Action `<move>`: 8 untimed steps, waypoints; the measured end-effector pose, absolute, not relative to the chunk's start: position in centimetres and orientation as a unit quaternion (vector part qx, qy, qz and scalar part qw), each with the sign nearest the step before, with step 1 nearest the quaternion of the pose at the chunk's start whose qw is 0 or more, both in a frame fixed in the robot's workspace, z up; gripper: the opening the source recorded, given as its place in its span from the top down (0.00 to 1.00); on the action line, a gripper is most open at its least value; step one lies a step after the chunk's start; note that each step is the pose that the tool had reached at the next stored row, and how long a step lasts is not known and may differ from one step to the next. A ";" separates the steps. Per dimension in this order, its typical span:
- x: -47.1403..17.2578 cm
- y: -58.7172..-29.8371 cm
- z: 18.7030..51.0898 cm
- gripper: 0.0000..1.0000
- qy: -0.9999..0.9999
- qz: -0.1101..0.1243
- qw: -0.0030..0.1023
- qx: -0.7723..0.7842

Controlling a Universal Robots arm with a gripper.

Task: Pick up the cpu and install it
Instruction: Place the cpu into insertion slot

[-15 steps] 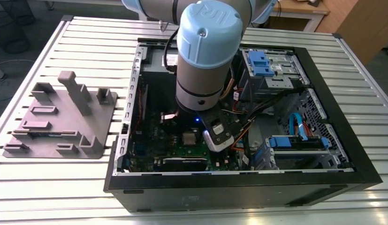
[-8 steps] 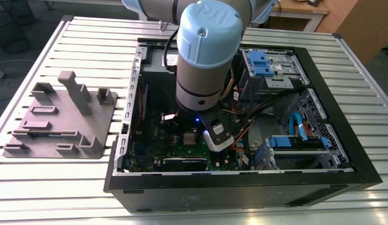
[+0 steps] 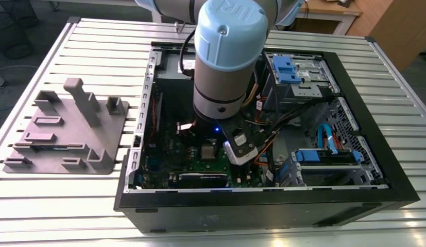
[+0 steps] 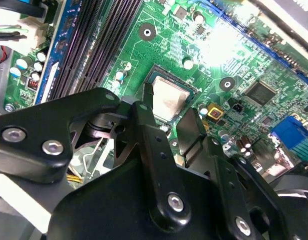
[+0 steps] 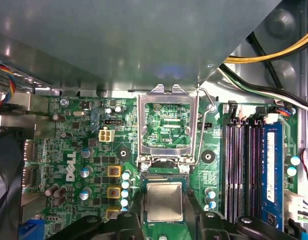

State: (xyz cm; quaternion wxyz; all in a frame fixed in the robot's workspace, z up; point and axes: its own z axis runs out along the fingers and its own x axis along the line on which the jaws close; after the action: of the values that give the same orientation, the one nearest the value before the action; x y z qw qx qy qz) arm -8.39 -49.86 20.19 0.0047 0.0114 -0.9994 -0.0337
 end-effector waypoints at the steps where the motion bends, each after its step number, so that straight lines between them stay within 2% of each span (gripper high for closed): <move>1: -8.4 -49.9 20.2 0.54 -0.999 -0.034 0.005 0.011; 2: -8.4 -49.9 20.2 0.56 -0.999 -0.034 0.005 0.011; 3: -8.4 -49.9 20.2 0.62 -0.999 -0.034 0.005 0.011; 5: -8.4 -49.9 20.2 0.62 -0.999 -0.034 0.005 0.011; 8: -8.4 -49.9 20.2 0.80 -0.999 -0.034 0.005 0.011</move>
State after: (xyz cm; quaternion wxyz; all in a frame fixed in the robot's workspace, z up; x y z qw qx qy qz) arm -8.39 -49.86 20.23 0.0048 0.0114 -0.9994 -0.0336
